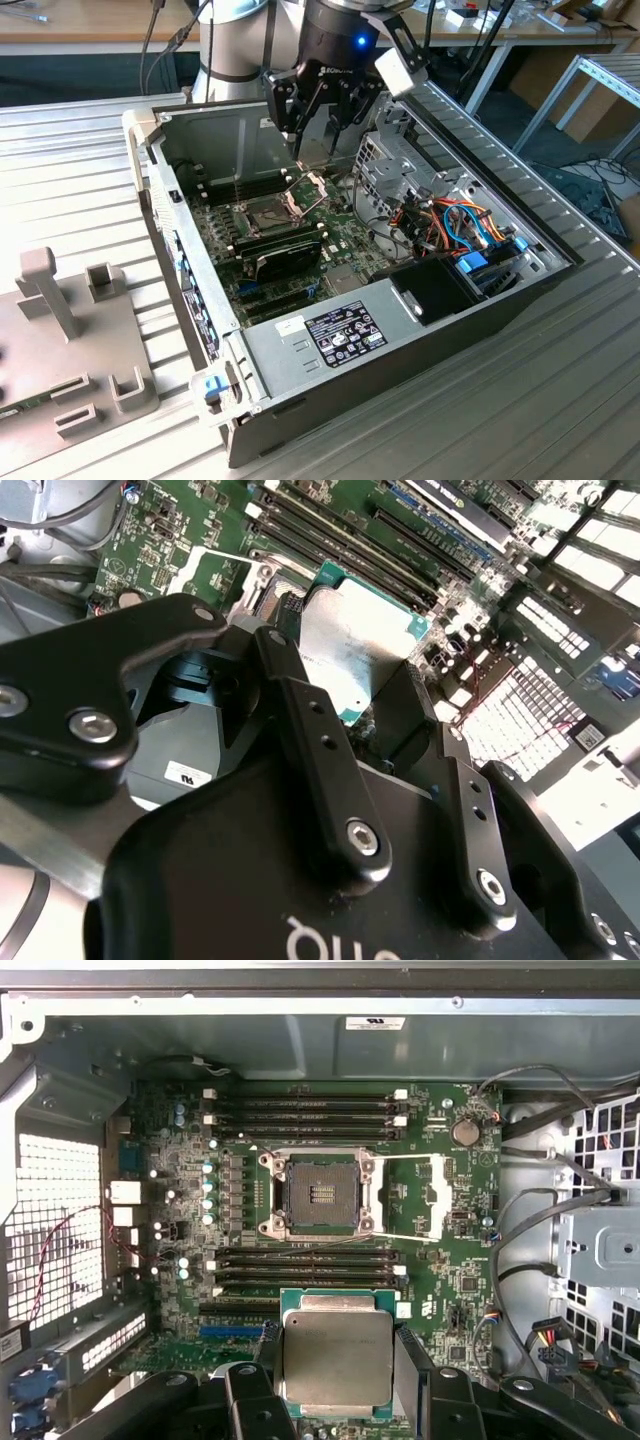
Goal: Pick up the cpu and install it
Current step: 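Pick up the cpu and move it towards the insertion slot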
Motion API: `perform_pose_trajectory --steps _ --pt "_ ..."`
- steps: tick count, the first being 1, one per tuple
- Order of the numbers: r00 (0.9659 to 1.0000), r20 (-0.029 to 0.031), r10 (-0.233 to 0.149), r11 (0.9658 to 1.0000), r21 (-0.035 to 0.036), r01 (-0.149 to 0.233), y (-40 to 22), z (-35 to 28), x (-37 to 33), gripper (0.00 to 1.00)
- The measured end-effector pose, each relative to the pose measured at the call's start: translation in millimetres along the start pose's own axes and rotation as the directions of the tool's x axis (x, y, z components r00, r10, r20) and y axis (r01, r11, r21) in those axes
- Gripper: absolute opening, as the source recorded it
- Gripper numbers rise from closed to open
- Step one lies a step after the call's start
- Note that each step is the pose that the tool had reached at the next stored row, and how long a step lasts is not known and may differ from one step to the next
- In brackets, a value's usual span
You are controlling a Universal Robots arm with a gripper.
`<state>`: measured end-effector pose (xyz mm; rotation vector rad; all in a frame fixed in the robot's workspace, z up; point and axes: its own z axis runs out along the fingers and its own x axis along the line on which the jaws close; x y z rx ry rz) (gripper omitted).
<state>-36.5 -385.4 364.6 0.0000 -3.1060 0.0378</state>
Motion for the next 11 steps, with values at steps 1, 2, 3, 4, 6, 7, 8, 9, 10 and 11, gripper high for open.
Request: perform_pose_trajectory --steps 1,2,3,4,6,7,8,9,10,11 --pt "1.0 -0.0001 0.0 1.0 0.0002 0.0 0.0 0.0 0.0 0.54" --pt "1.0 0.0 0.0 1.0 -0.0001 0.0 0.0 0.5 0.0 0.54" --pt "1.0 0.0 0.0 1.0 0.0 0.0 0.0 0.9 0.0 0.54" --pt "1.0 0.0 0.0 1.0 0.0 0.0 0.0 0.9 0.0 0.54" --pt "1.0 0.0 0.0 1.0 -0.0001 0.0 0.0 0.9 0.0 0.54" --pt "1.0 0.0 0.0 1.0 -0.0001 0.0 0.0 0.9 0.0 0.54" --pt "1.0 0.0 0.0 1.0 -0.0001 0.0 0.0 0.9 0.1 0.54" --pt "1.0 0.0 0.0 1.0 -0.0001 0.0 0.0 0.9 0.2 0.54" --pt "1.0 0.0 0.0 1.0 -0.0001 0.0 0.0 0.9 0.2 0.54" --pt "1.0 0.0 0.0 1.0 -0.0001 0.0 0.0 0.9 0.2 0.54"
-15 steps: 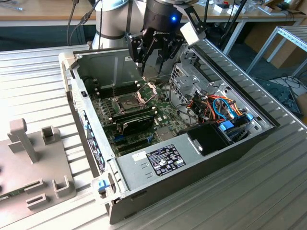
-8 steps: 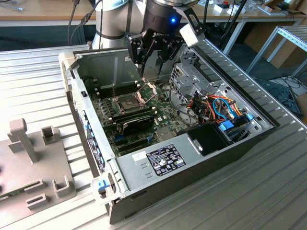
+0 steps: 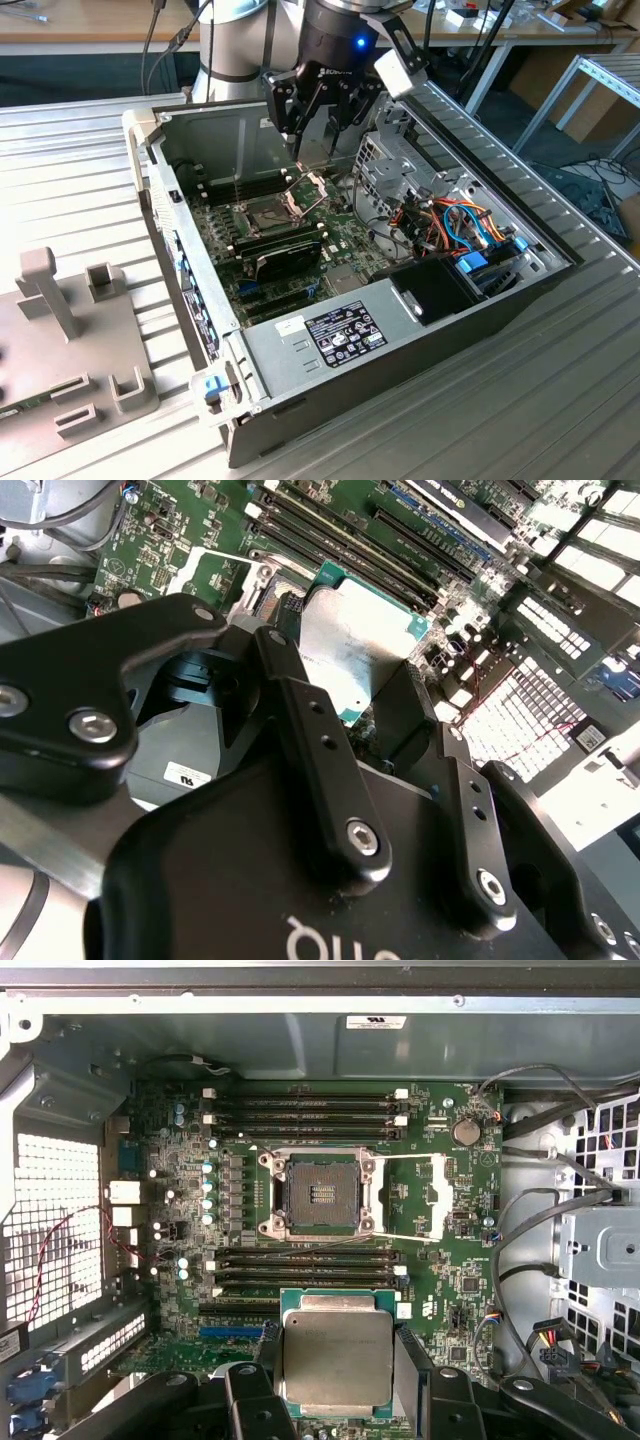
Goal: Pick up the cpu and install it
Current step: 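Pick up the cpu and move it towards the insertion slot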
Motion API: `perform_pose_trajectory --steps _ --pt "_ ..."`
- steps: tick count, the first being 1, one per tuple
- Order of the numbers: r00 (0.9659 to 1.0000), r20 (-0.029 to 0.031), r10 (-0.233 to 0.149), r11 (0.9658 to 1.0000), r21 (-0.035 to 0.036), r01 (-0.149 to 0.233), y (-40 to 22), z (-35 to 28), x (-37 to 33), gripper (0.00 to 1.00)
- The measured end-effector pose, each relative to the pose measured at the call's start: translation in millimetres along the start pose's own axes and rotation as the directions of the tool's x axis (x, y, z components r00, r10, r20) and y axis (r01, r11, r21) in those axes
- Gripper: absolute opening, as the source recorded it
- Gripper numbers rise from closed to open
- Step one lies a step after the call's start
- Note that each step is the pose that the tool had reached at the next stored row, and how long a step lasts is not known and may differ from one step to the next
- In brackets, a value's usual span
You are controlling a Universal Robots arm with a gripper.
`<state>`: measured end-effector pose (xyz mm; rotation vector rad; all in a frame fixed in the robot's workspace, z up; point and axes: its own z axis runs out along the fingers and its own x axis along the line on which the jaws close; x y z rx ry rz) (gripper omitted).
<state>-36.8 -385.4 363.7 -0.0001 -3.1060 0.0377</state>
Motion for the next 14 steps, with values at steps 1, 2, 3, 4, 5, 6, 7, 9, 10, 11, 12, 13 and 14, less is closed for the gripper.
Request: perform_pose_trajectory --steps 1,2,3,4,5,6,7,9,10,11,12,13,14 --pt "1.0 0.0 0.0 1.0 -0.0001 0.0 0.1 0.1 0.1 0.54" --pt "1.0 0.0002 0.0 1.0 -0.0004 0.0 0.8 0.5 0.2 0.54" --pt "1.0 0.0 0.0 1.0 -0.0001 0.0 1.7 0.9 0.1 0.54" --pt "1.0 0.0 0.0 1.0 0.0 0.0 2.8 1.6 0.0 0.54" --pt "1.0 0.0 0.0 1.0 0.0001 0.0 3.9 2.5 0.0 0.54" --pt "1.0 0.0001 0.0 1.0 -0.0001 0.0 5.3 3.7 0.0 0.54" --pt "1.0 0.0 0.0 1.0 0.0 0.0 6.9 5.1 0.0 0.54" --pt "1.0 -0.0002 0.0 1.0 0.0001 0.0 10.6 9.4 0.0 0.54" --pt "1.0 -0.0003 0.0 1.0 0.0001 0.0 12.2 11.3 -0.1 0.54" --pt "1.0 -0.0003 0.0 1.0 0.0 0.0 14.1 13.0 -0.1 0.54" --pt "1.0 -0.0003 0.0 1.0 -0.0001 0.0 16.2 14.7 0.0 0.54" --pt "1.0 -0.0005 0.0 1.0 0.0 0.0 18.9 16.6 0.1 0.54" --pt "1.0 -0.0005 0.0 1.0 0.0 0.0 21.5 18.4 0.2 0.54"
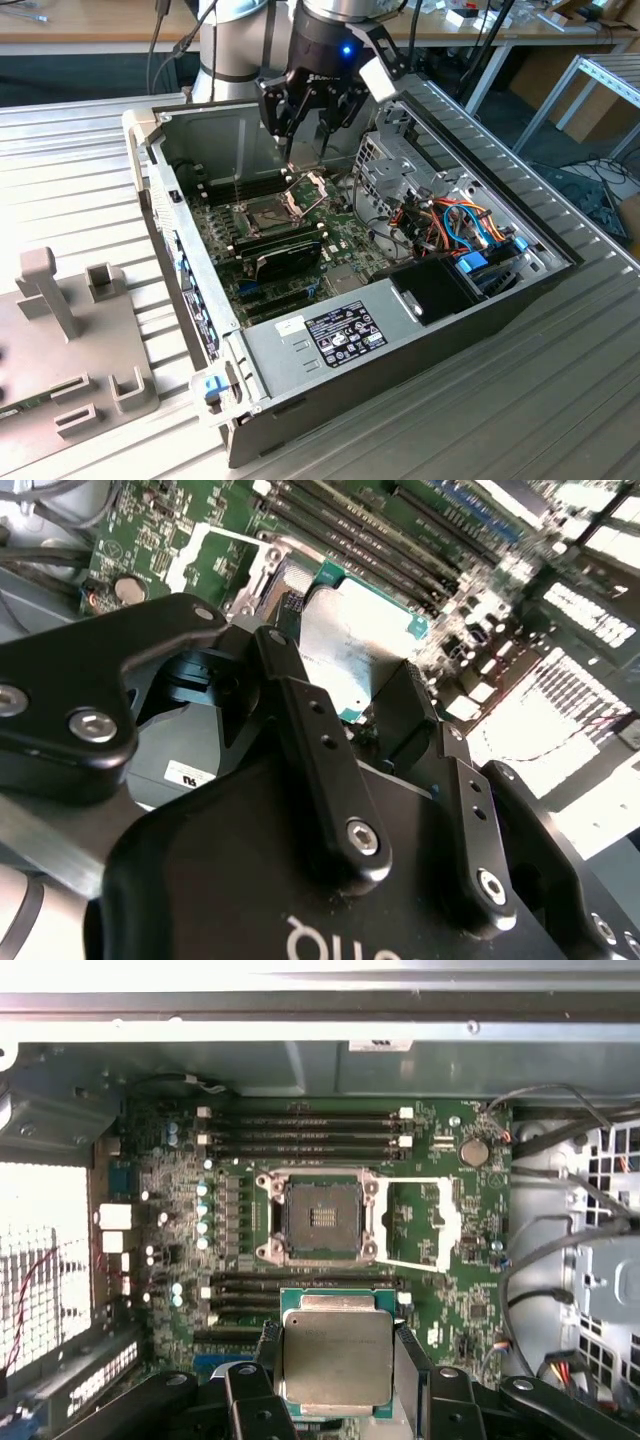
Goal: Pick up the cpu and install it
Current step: 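Pick up the cpu and move it towards the insertion slot, then place the cpu into insertion slot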
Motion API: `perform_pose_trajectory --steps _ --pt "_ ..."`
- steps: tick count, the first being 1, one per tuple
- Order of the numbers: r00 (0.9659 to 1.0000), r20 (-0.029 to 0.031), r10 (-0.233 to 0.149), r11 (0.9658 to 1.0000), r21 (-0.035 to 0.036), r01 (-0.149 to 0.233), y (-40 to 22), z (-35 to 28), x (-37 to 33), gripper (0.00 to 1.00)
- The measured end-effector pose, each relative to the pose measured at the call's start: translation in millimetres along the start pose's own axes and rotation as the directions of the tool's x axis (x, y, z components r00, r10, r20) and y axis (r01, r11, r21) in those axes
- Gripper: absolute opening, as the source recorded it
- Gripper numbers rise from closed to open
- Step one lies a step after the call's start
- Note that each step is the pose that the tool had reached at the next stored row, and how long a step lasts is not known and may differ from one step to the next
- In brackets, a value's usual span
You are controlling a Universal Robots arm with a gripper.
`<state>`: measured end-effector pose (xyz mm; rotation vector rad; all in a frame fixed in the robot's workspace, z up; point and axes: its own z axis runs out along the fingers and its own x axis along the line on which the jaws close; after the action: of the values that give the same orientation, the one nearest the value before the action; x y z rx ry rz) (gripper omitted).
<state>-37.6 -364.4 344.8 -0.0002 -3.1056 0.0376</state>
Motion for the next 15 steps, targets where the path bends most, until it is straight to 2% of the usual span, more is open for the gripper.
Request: perform_pose_trajectory --steps 6,15 --pt "1.0 -0.0011 0.0 1.0 0.0 0.0 18.9 9.5 1.1 0.54" --pt "1.0 -0.0014 0.0 1.0 0.0 0.0 20.1 10.2 1.2 0.54"
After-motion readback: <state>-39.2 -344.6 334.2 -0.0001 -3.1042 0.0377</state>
